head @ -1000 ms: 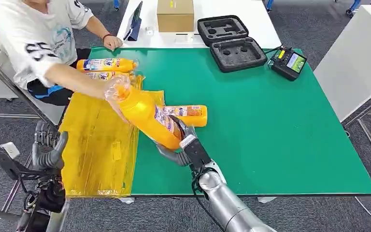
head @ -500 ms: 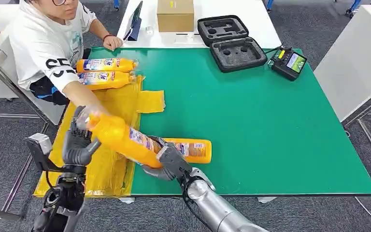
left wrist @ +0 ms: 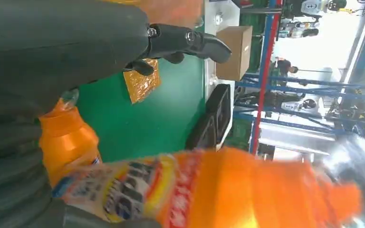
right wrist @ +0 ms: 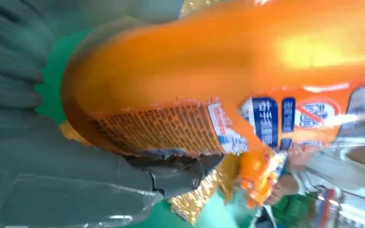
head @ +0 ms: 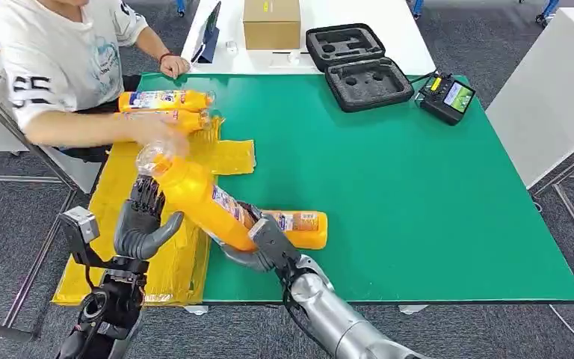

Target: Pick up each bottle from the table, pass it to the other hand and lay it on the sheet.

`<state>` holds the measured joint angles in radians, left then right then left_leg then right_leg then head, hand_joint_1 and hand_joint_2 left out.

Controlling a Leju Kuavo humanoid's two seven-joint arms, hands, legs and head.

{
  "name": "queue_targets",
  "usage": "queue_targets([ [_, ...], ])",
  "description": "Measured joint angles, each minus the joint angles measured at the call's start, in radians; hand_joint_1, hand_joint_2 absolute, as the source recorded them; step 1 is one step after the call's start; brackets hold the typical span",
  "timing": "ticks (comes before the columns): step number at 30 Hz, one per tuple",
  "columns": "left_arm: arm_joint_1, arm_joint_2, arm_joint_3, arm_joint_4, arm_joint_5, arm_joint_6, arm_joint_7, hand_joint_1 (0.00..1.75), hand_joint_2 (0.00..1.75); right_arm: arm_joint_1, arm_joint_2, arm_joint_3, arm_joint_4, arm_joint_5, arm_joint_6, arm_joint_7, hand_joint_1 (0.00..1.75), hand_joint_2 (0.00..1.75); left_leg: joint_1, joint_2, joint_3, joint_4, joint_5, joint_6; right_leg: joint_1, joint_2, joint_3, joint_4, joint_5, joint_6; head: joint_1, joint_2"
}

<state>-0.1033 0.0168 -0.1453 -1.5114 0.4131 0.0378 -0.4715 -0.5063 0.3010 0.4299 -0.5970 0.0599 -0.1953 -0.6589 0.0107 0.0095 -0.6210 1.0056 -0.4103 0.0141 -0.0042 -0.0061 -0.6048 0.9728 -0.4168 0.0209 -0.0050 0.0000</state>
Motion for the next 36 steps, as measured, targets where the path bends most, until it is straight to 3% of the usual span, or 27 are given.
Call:
queue_targets([
  [10, -0.002, 0.001, 0.011, 0.018, 0.003, 0.004, 0.003, 0.0, 1.75, 0.005, -0.014, -0.019, -0.091, -0.023, -0.001, -0.013, 1.75, 1.75, 0.0, 0.0, 0.0, 0.0, 0.0, 0.0, 0.0, 0.0, 0.0, 0.0, 0.0, 0.0, 0.0, 0.0],
  [27, 0.017, 0.007, -0.03, -0.013, -0.065, -0.014, -0.005, 0.0, 1.75, -0.023, 0.018, 0.046, -0.042, 0.087, 0.023, 0.162, 1.75, 1.75, 0.0, 0.0, 0.0, 0.0, 0.0, 0.0, 0.0, 0.0, 0.0, 0.0, 0.0, 0.0, 0.0, 0.0],
  [36, 0.016, 0.007, -0.076, -0.036, -0.07, -0.031, 0.021, 0.0, 1.75, -0.031, 0.027, 0.086, -0.011, 0.172, -0.024, 0.187, 1.75, 1.75, 0.0, 0.0, 0.0, 0.0, 0.0, 0.0, 0.0, 0.0, 0.0, 0.0, 0.0, 0.0, 0.0, 0.0],
])
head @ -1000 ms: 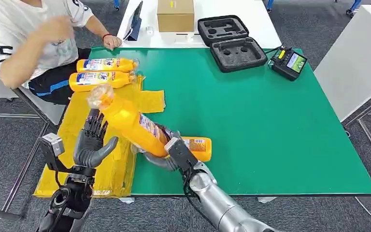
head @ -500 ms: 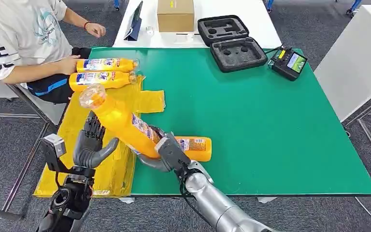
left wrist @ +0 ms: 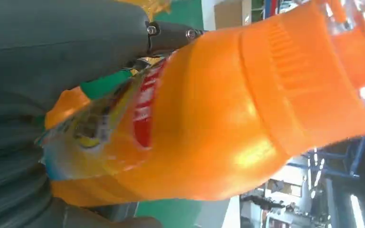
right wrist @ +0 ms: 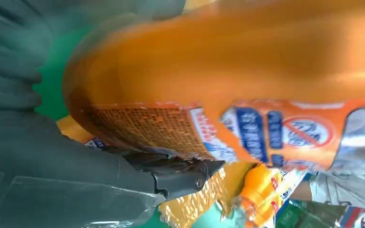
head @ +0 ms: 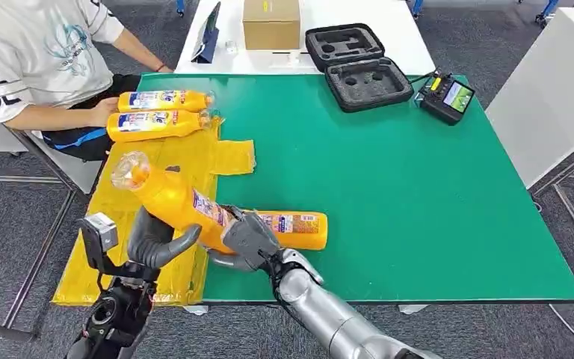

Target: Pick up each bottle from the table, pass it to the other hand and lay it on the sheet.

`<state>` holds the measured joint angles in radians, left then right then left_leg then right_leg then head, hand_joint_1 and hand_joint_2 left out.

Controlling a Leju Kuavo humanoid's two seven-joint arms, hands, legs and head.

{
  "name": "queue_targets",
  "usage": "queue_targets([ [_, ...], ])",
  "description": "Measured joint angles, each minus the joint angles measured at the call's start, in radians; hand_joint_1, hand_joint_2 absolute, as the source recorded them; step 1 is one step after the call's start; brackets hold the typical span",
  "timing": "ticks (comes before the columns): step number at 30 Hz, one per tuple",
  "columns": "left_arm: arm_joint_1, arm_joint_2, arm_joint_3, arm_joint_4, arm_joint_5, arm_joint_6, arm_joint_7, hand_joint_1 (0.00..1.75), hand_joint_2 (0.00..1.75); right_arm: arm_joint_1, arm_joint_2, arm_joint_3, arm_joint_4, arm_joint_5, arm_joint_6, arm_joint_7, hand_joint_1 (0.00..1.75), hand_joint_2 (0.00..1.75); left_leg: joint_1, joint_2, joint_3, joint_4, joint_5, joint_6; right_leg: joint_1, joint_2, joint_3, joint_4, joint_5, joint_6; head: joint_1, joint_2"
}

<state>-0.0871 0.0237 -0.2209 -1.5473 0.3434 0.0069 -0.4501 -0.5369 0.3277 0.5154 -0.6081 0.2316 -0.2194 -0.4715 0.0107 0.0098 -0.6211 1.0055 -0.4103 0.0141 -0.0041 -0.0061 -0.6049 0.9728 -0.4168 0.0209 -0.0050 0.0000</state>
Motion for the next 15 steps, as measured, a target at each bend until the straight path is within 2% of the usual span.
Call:
queue_targets([
  [4, 0.0, 0.0, -0.001, 0.002, 0.019, 0.0, 0.017, 0.0, 1.75, 0.0, 0.009, 0.03, 0.007, 0.068, -0.061, 0.014, 1.75, 1.75, 0.0, 0.0, 0.0, 0.0, 0.0, 0.0, 0.0, 0.0, 0.0, 0.0, 0.0, 0.0, 0.0, 0.0],
  [11, 0.0, 0.0, 0.0, 0.002, 0.036, 0.002, 0.026, 0.0, 1.75, -0.001, 0.016, 0.051, 0.01, 0.092, -0.097, 0.023, 1.75, 1.75, 0.0, 0.0, 0.0, 0.0, 0.0, 0.0, 0.0, 0.0, 0.0, 0.0, 0.0, 0.0, 0.0, 0.0],
  [12, 0.0, 0.0, 0.001, 0.002, 0.036, 0.005, 0.028, 0.19, 1.75, -0.001, 0.017, 0.053, 0.01, 0.096, -0.104, 0.023, 1.75, 1.75, 0.0, 0.0, 0.0, 0.0, 0.0, 0.0, 0.0, 0.0, 0.0, 0.0, 0.0, 0.0, 0.0, 0.0],
  [13, 0.001, 0.0, 0.001, 0.003, 0.036, 0.01, 0.029, 1.52, 1.75, -0.001, 0.018, 0.054, 0.01, 0.104, -0.113, 0.023, 1.75, 1.75, 0.0, 0.0, 0.0, 0.0, 0.0, 0.0, 0.0, 0.0, 0.0, 0.0, 0.0, 0.0, 0.0, 0.0],
  [14, 0.001, 0.0, 0.002, 0.003, 0.035, 0.011, 0.031, 1.71, 1.75, -0.001, 0.018, 0.056, 0.01, 0.111, -0.119, 0.023, 1.75, 1.75, 0.0, 0.0, 0.0, 0.0, 0.0, 0.0, 0.0, 0.0, 0.0, 0.0, 0.0, 0.0, 0.0, 0.0],
  [15, 0.001, 0.0, 0.002, 0.003, 0.036, 0.014, 0.031, 1.75, 1.75, -0.001, 0.018, 0.058, 0.01, 0.115, -0.121, 0.023, 1.75, 1.75, 0.0, 0.0, 0.0, 0.0, 0.0, 0.0, 0.0, 0.0, 0.0, 0.0, 0.0, 0.0, 0.0, 0.0],
])
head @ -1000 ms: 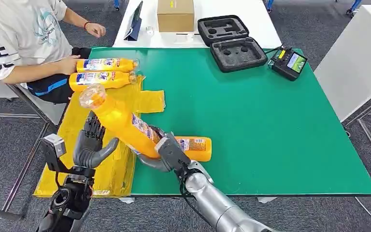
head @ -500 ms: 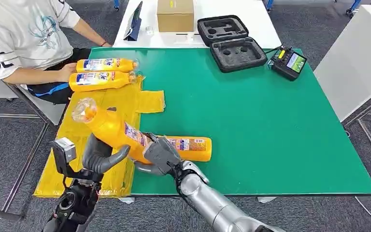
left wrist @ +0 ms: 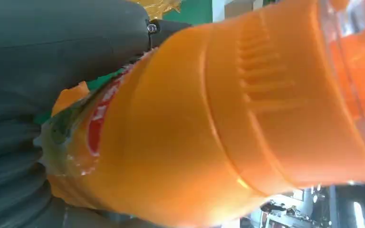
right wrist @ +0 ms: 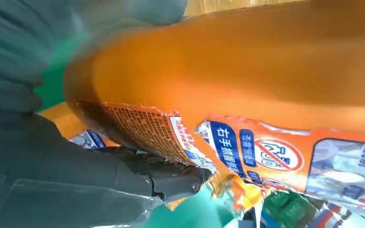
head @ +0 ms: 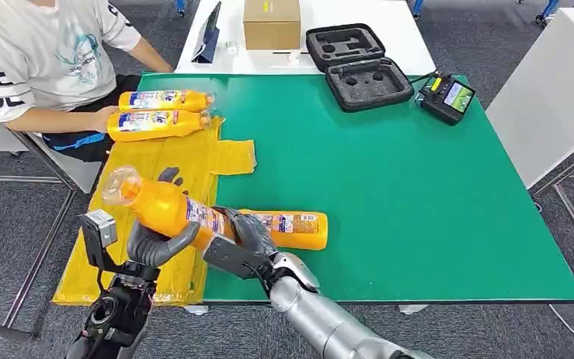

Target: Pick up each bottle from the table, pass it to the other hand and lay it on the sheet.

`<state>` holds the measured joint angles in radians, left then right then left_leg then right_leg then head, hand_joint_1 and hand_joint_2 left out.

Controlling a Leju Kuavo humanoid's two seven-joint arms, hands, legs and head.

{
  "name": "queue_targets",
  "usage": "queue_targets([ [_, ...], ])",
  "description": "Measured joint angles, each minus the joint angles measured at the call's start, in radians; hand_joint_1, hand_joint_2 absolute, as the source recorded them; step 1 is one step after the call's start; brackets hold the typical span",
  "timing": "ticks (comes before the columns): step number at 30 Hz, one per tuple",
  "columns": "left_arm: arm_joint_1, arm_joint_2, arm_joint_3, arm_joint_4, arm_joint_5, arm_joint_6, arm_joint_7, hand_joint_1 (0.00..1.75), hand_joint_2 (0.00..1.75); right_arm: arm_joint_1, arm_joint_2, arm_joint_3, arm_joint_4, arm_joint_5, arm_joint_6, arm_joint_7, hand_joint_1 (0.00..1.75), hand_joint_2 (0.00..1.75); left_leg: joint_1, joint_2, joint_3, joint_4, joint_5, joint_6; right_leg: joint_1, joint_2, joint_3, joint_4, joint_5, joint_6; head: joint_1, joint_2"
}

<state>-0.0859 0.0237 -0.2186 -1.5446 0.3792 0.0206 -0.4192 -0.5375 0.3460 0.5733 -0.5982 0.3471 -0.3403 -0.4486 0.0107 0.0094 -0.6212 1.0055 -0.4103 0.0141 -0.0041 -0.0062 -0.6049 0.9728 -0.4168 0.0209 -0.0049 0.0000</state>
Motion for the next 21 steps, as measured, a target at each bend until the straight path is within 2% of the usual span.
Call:
queue_targets([
  [10, 0.01, 0.0, 0.0, 0.0, 0.0, 0.028, -0.023, 1.75, 1.75, 0.0, 0.0, 0.004, 0.0, 0.009, 0.003, -0.002, 1.75, 1.75, 0.0, 0.0, 0.0, 0.0, 0.0, 0.0, 0.0, 0.0, 0.0, 0.0, 0.0, 0.0, 0.0, 0.0],
  [11, 0.011, 0.0, 0.0, 0.0, 0.0, 0.028, -0.023, 1.75, 1.75, 0.0, 0.0, 0.004, 0.0, 0.009, 0.003, -0.003, 1.64, 1.75, 0.0, 0.0, 0.0, 0.0, 0.0, 0.0, 0.0, 0.0, 0.0, 0.0, 0.0, 0.0, 0.0, 0.0],
  [12, 0.011, 0.0, 0.0, 0.0, 0.0, 0.028, -0.023, 1.75, 1.75, 0.0, 0.0, 0.004, 0.0, 0.009, 0.003, -0.003, 0.09, 1.75, 0.0, 0.0, 0.0, 0.0, 0.0, 0.0, 0.0, 0.0, 0.0, 0.0, 0.0, 0.0, 0.0, 0.0],
  [13, 0.011, 0.0, 0.0, 0.0, 0.0, 0.029, -0.023, 1.75, 1.75, 0.0, 0.0, 0.004, 0.0, 0.009, 0.003, -0.003, 0.0, 1.75, 0.0, 0.0, 0.0, 0.0, 0.0, 0.0, 0.0, 0.0, 0.0, 0.0, 0.0, 0.0, 0.0, 0.0],
  [14, 0.011, 0.0, 0.0, 0.0, 0.001, 0.03, -0.024, 1.75, 1.75, 0.0, 0.0, 0.004, 0.0, 0.009, 0.003, -0.004, 0.0, 1.75, 0.0, 0.0, 0.0, 0.0, 0.0, 0.0, 0.0, 0.0, 0.0, 0.0, 0.0, 0.0, 0.0, 0.0],
  [15, 0.011, 0.0, 0.001, 0.0, 0.001, 0.031, -0.024, 1.75, 1.75, 0.0, 0.0, 0.004, 0.0, 0.009, 0.003, -0.005, 0.0, 0.0, 0.0, 0.0, 0.0, 0.0, 0.0, 0.0, 0.0, 0.0, 0.0, 0.0, 0.0, 0.0, 0.0, 0.0],
  [21, 0.012, 0.0, 0.006, 0.0, 0.003, 0.076, -0.052, 1.75, 1.75, 0.002, 0.006, 0.006, -0.01, -0.04, 0.006, -0.099, 0.0, 0.0, 0.0, 0.0, 0.0, 0.0, 0.0, 0.0, 0.0, 0.0, 0.0, 0.0, 0.0, 0.0, 0.0, 0.0],
])
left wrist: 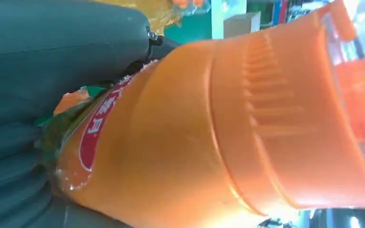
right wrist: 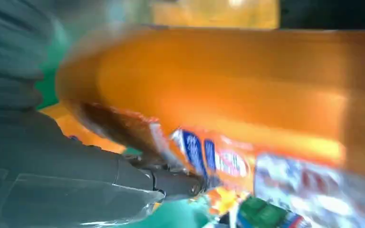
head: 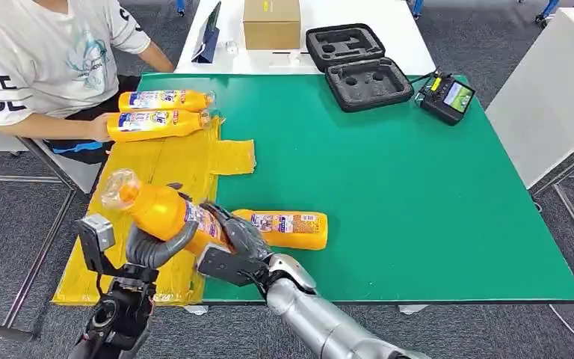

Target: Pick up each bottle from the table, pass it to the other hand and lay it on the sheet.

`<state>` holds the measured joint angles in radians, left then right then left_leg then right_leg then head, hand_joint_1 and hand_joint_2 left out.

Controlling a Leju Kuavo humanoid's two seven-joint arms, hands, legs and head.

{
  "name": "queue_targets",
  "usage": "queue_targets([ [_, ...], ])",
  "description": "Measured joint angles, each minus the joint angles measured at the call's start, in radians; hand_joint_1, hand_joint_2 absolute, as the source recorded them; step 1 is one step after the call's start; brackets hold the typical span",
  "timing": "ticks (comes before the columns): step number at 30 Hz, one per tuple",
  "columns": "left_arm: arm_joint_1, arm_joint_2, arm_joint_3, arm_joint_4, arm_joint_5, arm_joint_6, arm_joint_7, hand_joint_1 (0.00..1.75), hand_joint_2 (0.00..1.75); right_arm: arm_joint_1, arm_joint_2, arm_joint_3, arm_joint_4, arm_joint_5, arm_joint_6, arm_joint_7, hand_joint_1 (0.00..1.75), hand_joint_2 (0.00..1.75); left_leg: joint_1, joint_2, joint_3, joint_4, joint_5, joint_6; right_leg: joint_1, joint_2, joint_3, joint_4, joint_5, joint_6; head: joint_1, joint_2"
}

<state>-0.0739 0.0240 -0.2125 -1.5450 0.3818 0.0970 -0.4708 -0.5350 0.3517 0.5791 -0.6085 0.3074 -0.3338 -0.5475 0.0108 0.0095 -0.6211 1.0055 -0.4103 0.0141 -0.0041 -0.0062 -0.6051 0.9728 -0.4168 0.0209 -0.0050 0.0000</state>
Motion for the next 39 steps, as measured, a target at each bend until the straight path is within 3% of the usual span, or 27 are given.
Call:
queue_targets([
  [3, -0.001, 0.0, 0.016, 0.0, -0.011, 0.032, -0.021, 1.75, 1.75, 0.011, -0.006, -0.004, -0.038, -0.049, 0.042, -0.051, 0.0, 0.0, 0.0, 0.0, 0.0, 0.0, 0.0, 0.0, 0.0, 0.0, 0.0, 0.0, 0.0, 0.0, 0.0, 0.0],
  [8, -0.01, 0.001, 0.048, 0.006, -0.042, 0.097, -0.064, 1.75, 1.75, 0.053, -0.037, -0.027, -0.153, -0.192, 0.253, -0.103, 0.0, 0.0, 0.0, 0.0, 0.0, 0.0, 0.0, 0.0, 0.0, 0.0, 0.0, 0.0, 0.0, 0.0, 0.0, 0.0],
  [13, -0.02, 0.009, 0.099, 0.025, -0.123, 0.198, -0.125, 1.75, 1.75, 0.101, -0.06, -0.074, -0.273, -0.338, 0.353, -0.138, 0.0, 0.0, 0.0, 0.0, 0.0, 0.0, 0.0, 0.0, 0.0, 0.0, 0.0, 0.0, 0.0, 0.0, 0.0, 0.0],
  [22, -0.016, 0.016, 0.158, 0.036, -0.198, 0.272, -0.168, 1.75, 1.75, 0.151, -0.075, -0.121, -0.412, -0.398, 0.368, -0.146, 0.0, 0.0, 0.0, 0.0, 0.0, 0.0, 0.0, 0.0, 0.0, 0.0, 0.0, 0.0, 0.0, 0.0, 0.0, 0.0],
  [39, -0.016, 0.017, 0.169, 0.043, -0.209, 0.282, -0.172, 1.75, 1.75, 0.163, -0.075, -0.131, -0.443, -0.401, 0.37, -0.146, 0.0, 0.0, 0.0, 0.0, 0.0, 0.0, 0.0, 0.0, 0.0, 0.0, 0.0, 0.0, 0.0, 0.0, 0.0, 0.0],
])
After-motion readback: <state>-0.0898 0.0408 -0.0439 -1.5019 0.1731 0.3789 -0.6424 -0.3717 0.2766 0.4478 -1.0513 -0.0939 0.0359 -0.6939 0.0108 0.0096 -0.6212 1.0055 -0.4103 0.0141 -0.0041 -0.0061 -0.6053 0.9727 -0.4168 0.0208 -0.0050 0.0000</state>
